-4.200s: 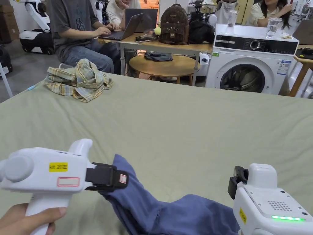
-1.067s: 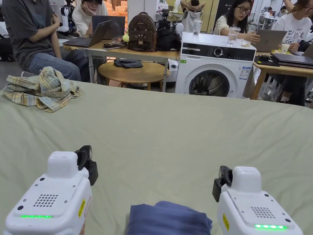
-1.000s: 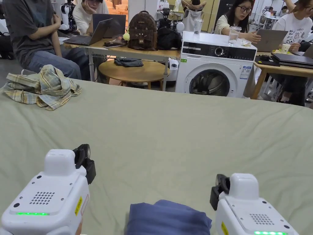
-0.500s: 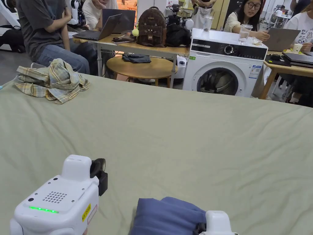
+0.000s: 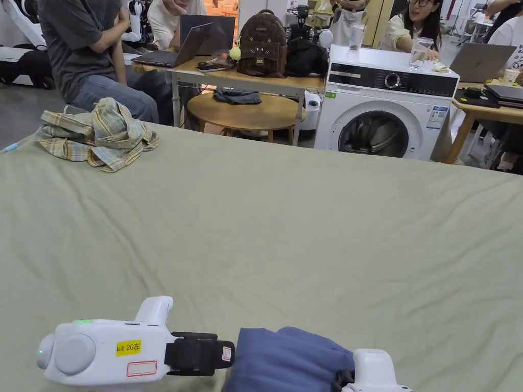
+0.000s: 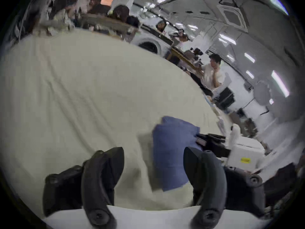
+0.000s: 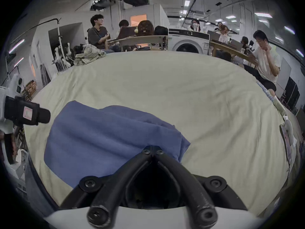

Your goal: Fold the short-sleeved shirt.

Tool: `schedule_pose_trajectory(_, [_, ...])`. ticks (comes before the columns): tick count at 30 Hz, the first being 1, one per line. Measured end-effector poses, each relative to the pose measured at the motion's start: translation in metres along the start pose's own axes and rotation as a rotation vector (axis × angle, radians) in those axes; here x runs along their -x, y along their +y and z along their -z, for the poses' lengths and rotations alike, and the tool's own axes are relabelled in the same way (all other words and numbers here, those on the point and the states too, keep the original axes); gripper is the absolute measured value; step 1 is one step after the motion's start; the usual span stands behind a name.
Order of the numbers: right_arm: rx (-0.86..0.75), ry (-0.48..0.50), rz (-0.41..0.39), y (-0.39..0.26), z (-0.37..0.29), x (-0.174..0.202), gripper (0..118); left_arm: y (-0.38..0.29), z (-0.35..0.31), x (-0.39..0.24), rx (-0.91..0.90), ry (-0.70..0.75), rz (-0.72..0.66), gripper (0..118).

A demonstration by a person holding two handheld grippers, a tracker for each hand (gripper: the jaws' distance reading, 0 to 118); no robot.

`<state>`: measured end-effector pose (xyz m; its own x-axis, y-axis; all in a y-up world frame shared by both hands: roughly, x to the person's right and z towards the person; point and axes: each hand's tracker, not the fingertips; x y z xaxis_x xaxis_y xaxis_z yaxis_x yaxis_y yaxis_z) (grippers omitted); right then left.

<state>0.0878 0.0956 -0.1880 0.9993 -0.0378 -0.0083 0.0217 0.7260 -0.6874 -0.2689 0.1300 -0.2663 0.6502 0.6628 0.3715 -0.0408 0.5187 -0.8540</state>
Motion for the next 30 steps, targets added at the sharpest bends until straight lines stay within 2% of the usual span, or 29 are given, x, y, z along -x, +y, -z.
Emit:
schedule_pose_trajectory(8, [0.002, 0.000, 0.000, 0.001, -0.001, 0.001, 0, 0.013, 0.058, 0.049, 0.180, -0.234, -0.236, 76])
schedule_pose_trajectory(11, [0.003, 0.003, 0.003, 0.000, -0.001, 0.000, 0, 0.011, 0.079, 0.039, 0.243, -0.297, -0.237, 76])
schedule_pose_trajectory(17, [0.004, 0.007, 0.017, 0.000, -0.001, -0.002, 0, 0.010, 0.090, 0.032, 0.202, -0.289, -0.240, 76])
schedule_pose_trajectory(18, [0.004, 0.007, 0.018, 0.000, -0.001, -0.002, 0, 0.010, 0.089, 0.034, 0.191, -0.257, -0.236, 70])
schedule_pose_trajectory(19, [0.002, 0.010, 0.020, 0.000, -0.001, -0.002, 0, 0.005, 0.087, 0.028, 0.193, -0.242, -0.242, 55])
schedule_pose_trajectory(22, [-0.004, 0.004, 0.012, -0.001, -0.002, 0.001, 0, 0.001, 0.084, 0.019, 0.186, -0.224, -0.214, 39])
schedule_pose_trajectory(25, [-0.009, -0.002, 0.007, 0.000, -0.004, 0.002, 0, 0.003, 0.085, 0.018, 0.181, -0.203, -0.217, 33])
schedule_pose_trajectory(30, [-0.028, -0.007, -0.008, 0.007, -0.011, 0.003, 0, 0.011, 0.085, 0.025, 0.181, -0.200, -0.228, 29])
